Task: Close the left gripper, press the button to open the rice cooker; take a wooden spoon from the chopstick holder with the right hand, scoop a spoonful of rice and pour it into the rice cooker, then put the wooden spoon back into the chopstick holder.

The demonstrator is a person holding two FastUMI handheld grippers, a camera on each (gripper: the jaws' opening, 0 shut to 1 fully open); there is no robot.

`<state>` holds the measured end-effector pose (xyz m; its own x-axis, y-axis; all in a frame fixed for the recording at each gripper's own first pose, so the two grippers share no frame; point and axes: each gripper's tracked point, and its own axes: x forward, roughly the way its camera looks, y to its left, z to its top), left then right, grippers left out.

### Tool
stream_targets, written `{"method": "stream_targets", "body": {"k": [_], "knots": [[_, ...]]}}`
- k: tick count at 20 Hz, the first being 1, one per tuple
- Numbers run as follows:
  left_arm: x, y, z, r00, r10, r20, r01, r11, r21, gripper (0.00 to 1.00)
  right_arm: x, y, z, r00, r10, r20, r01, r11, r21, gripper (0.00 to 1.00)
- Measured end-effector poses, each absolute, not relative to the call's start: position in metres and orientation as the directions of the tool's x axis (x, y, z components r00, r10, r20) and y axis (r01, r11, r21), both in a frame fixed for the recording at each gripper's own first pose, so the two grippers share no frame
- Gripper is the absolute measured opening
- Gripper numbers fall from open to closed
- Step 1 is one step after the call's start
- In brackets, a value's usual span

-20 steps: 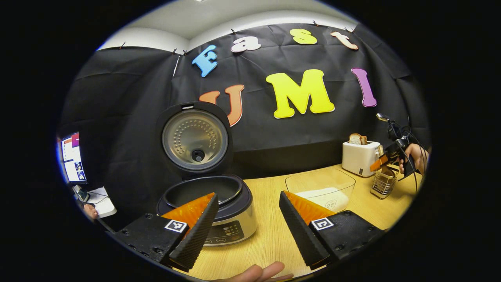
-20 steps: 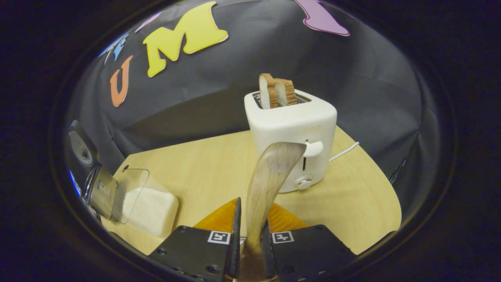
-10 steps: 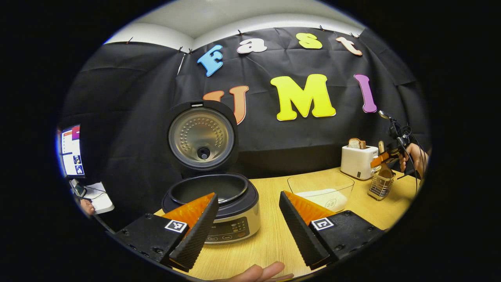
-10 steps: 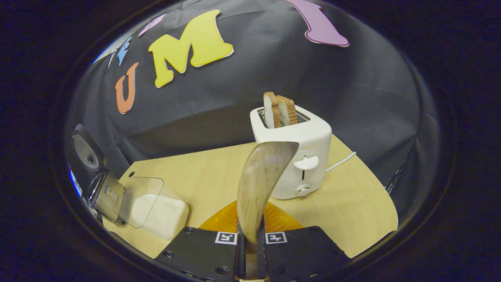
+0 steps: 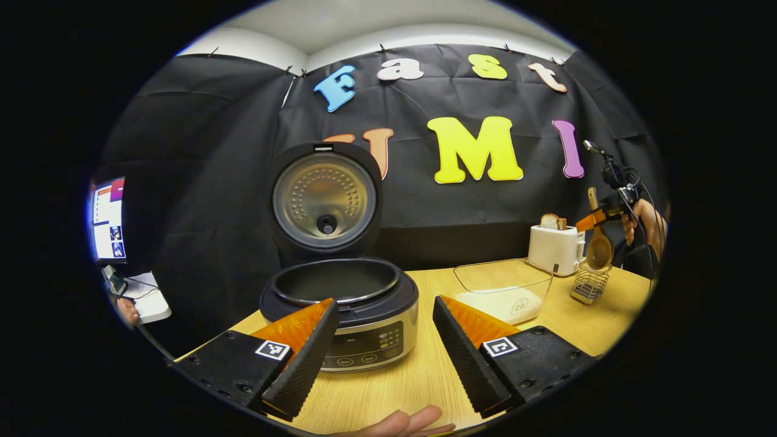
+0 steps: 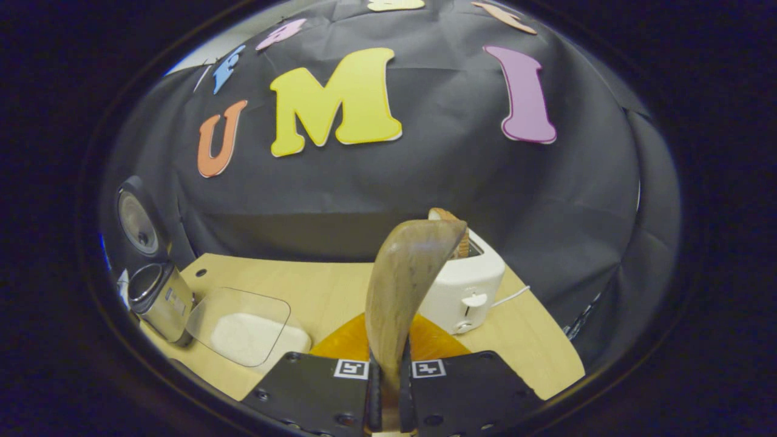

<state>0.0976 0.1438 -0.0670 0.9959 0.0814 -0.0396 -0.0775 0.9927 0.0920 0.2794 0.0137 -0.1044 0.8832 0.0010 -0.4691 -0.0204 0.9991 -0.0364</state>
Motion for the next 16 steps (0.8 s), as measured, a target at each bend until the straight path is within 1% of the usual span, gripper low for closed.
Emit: {"method": "stream_targets", "body": {"k": [4, 9, 12, 14, 16], "knots": [[0.094, 0.160, -0.079, 0.996, 0.074, -0.045, -0.071, 0.995, 0.075, 0.99, 0.278, 0.056, -0.083, 0.906, 0.015, -0.422, -0.049, 0.996, -0.070, 0.11], [0.086, 0.188, -0.093, 0.993, 0.100, -0.064, -0.095, 0.993, 0.073, 0.99, 0.282, 0.120, -0.072, 0.923, 0.065, -0.381, -0.099, 0.993, -0.070, 0.11], [0.082, 0.202, -0.098, 0.989, 0.130, -0.066, -0.125, 0.989, 0.083, 0.99, 0.289, 0.160, -0.062, 0.949, 0.084, -0.304, -0.107, 0.992, -0.060, 0.11], [0.080, 0.202, -0.100, 0.990, 0.126, -0.066, -0.121, 0.990, 0.076, 0.99, 0.296, 0.186, -0.060, 0.958, 0.103, -0.267, -0.120, 0.992, -0.045, 0.11], [0.079, 0.199, -0.101, 0.992, 0.109, -0.065, -0.105, 0.993, 0.060, 0.99, 0.305, 0.207, -0.072, 0.953, 0.120, -0.277, -0.140, 0.989, -0.054, 0.10]]}}
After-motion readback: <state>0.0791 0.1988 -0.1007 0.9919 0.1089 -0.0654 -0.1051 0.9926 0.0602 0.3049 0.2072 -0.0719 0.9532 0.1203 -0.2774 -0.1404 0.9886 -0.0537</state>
